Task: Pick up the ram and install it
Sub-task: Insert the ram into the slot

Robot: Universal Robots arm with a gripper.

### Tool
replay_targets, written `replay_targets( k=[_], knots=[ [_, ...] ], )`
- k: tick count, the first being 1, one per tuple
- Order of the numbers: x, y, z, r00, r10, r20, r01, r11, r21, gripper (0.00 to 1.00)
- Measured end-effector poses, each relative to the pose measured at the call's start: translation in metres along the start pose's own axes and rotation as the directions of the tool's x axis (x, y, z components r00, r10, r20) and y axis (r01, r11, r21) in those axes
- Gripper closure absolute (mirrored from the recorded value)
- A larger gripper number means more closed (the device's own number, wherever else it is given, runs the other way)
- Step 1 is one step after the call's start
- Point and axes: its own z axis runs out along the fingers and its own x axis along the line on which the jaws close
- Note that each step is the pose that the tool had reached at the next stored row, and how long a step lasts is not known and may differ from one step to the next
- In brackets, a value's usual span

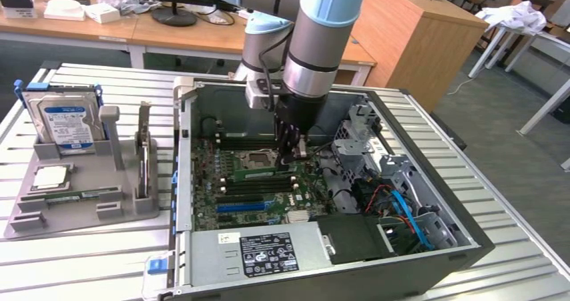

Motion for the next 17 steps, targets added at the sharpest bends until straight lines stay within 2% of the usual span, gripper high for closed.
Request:
replay_targets(
  k=[7, 16, 17],
  knots=[
    [-0.0006, 0.0011, 0.0030, 0.9984, 0.056, 0.0005, -0.056, 0.9984, -0.0001, 0.88],
    [-0.0010, 0.0021, 0.0047, 0.9985, 0.055, 0.0029, -0.055, 0.9985, -0.0007, 0.88],
    [-0.0011, 0.0021, 0.0061, 0.9985, 0.055, 0.0030, -0.055, 0.9983, -0.0209, 0.88]
  ],
)
